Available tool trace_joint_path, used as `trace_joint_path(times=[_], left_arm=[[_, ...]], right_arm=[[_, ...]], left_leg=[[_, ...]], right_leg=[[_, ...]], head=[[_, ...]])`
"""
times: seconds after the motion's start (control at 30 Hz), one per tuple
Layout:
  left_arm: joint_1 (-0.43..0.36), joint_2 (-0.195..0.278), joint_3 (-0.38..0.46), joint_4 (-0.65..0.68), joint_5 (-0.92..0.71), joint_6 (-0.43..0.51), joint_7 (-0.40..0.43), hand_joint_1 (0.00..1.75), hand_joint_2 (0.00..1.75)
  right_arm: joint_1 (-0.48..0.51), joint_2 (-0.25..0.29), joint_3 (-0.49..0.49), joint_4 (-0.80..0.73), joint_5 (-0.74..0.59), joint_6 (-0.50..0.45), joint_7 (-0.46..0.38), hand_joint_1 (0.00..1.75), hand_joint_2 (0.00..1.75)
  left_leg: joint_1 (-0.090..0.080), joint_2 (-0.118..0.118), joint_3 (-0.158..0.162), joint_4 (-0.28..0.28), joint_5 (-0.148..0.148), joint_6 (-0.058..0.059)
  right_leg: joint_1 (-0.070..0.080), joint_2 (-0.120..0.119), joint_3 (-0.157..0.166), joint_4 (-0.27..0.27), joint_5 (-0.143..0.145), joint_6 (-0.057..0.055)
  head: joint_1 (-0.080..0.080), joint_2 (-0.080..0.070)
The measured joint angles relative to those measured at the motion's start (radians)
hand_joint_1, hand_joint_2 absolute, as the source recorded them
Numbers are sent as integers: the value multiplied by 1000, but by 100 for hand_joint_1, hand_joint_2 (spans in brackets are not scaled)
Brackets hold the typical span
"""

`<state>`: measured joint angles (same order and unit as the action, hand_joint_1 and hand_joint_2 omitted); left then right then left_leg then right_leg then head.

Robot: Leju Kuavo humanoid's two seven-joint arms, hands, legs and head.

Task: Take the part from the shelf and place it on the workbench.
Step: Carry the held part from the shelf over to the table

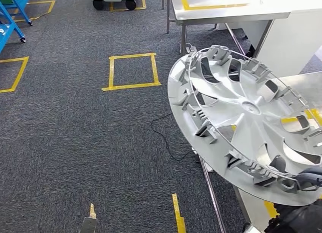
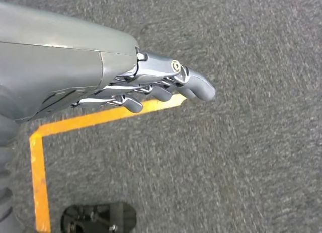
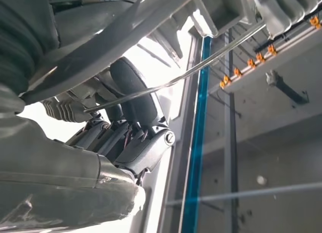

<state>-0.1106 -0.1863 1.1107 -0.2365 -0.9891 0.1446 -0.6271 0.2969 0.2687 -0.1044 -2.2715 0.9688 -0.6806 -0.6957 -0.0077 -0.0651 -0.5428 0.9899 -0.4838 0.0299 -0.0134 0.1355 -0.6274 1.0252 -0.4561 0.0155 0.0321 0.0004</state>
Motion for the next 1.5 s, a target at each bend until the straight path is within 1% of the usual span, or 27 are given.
trace_joint_path(times=[0.07,0.13,0.2,0.23,0.27,0.33,0.4,0.5,0.57,0.63,0.67,0.7,0.73,0.77,0.8,0.87,0.93,1.0,1.03,1.1,1.17,1.23,1.27,1.3,1.37,1.43,1.5], left_arm=[[0,-3,0,0,-2,0,0,0,175],[3,-4,0,0,-5,0,1,0,175],[6,-4,0,0,-7,0,2,0,175],[6,-4,0,0,-7,0,3,0,175],[6,-4,0,0,-7,0,3,0,175],[6,-5,0,0,-7,0,4,0,175],[5,-5,0,0,-6,-1,5,0,175],[2,-3,0,0,4,-6,2,0,175],[1,0,0,0,12,-10,0,0,175],[4,3,1,0,16,-13,0,0,175],[7,4,3,0,16,-14,0,0,175],[10,5,5,0,17,-16,0,0,175],[11,6,7,0,17,-17,0,0,175],[12,7,9,0,17,-17,0,0,175],[12,7,12,0,17,-17,0,0,175],[12,11,18,0,17,-17,0,0,175],[12,14,22,0,18,-16,0,0,175],[11,12,23,0,19,-16,0,0,175],[10,12,23,0,19,-16,0,0,175],[9,10,24,0,22,-16,0,0,175],[10,10,24,0,25,-18,0,0,175],[12,10,25,0,25,-20,0,0,175],[12,10,26,0,25,-21,0,0,175],[11,10,26,0,25,-23,0,0,175],[10,9,26,0,24,-27,0,0,175],[10,9,26,0,24,-30,0,0,175],[9,8,27,0,24,-33,0,0,175]], right_arm=[[-2,1,-3,-14,5,0,0,175,175],[-7,0,-6,-24,18,0,-1,175,175],[-7,0,-10,-31,39,0,-1,175,175],[-6,0,-13,-34,51,0,-1,175,175],[-6,0,-16,-37,62,0,-1,175,175],[-6,1,-21,-42,81,0,0,175,175],[-6,1,-26,-46,105,0,0,175,175],[5,6,-49,-41,142,0,0,175,175],[14,10,-72,-33,150,0,0,175,175],[20,16,-91,-24,154,0,1,175,175],[22,20,-101,-19,157,0,1,175,175],[26,23,-111,-13,159,0,1,175,175],[30,27,-123,-7,162,0,1,175,175],[35,30,-136,0,163,0,1,175,175],[39,33,-148,7,163,0,1,175,175],[46,38,-170,19,162,0,1,175,175],[50,41,-188,29,162,0,1,175,175],[54,44,-209,38,162,0,1,175,175],[57,45,-221,43,161,0,1,175,175],[58,47,-242,53,159,0,4,175,175],[58,48,-257,65,160,0,12,175,175],[60,48,-271,78,169,0,25,175,175],[62,48,-278,86,178,0,35,175,175],[64,49,-284,93,191,0,49,175,175],[68,48,-291,110,226,0,95,175,175],[73,46,-293,133,258,0,159,175,175],[83,37,-295,159,279,0,215,175,175]], left_leg=[[3,30,7,-24,10,-2],[2,60,10,-30,13,-1],[0,91,10,-29,11,-2],[1,107,10,-29,10,-4],[1,119,11,-29,9,-6],[1,141,16,-27,4,-13],[-3,157,20,-22,-1,-23],[-2,171,23,-16,-7,-36],[3,136,10,20,-39,-46],[7,88,-41,137,-106,-52],[8,79,-75,209,-136,-52],[8,75,-101,263,-151,-51],[8,74,-113,282,-144,-48],[7,71,-106,262,-118,-43],[7,61,-84,207,-78,-37],[7,7,-28,76,-12,-23],[7,-30,-1,9,2,-14],[10,-12,4,-7,1,-12],[12,1,6,-15,4,-12],[16,31,10,-31,12,-8],[12,60,10,-33,13,-6],[11,90,9,-32,12,-6],[11,104,10,-32,11,-7],[12,116,11,-31,9,-9],[9,136,15,-27,3,-18],[3,153,17,-21,-2,-28],[1,169,19,-17,-5,-36]], right_leg=[[6,-48,-31,48,-34,6],[7,-106,-81,160,-97,11],[4,-126,-120,255,-132,19],[2,-132,-118,261,-127,23],[1,-139,-92,222,-103,26],[2,-173,-4,78,-49,28],[6,-195,53,-13,-27,16],[9,-175,58,-23,-26,-7],[6,-157,57,-25,-21,-20],[5,-136,55,-26,-18,-30],[6,-123,54,-26,-17,-33],[7,-109,53,-26,-16,-34],[9,-95,54,-25,-16,-35],[11,-82,55,-25,-16,-35],[12,-68,56,-24,-15,-35],[12,-43,54,-23,-14,-32],[8,-20,45,-21,-10,-23],[6,1,33,-22,-4,-11],[8,-6,26,-18,-8,-6],[12,-57,-7,41,-49,3],[10,-113,-63,165,-116,12],[5,-129,-99,253,-145,21],[3,-134,-91,245,-133,24],[0,-142,-62,199,-105,27],[0,-182,24,55,-52,28],[4,-207,71,-23,-36,17],[5,-192,71,-27,-36,1]], head=[[5,0],[10,0],[11,0],[11,0],[11,0],[11,0],[9,0],[7,0],[6,0],[3,0],[2,0],[2,0],[2,0],[2,0],[3,0],[3,0],[1,0],[-1,0],[0,0],[6,0],[13,0],[13,0],[13,0],[13,0],[14,0],[13,0],[10,0]])
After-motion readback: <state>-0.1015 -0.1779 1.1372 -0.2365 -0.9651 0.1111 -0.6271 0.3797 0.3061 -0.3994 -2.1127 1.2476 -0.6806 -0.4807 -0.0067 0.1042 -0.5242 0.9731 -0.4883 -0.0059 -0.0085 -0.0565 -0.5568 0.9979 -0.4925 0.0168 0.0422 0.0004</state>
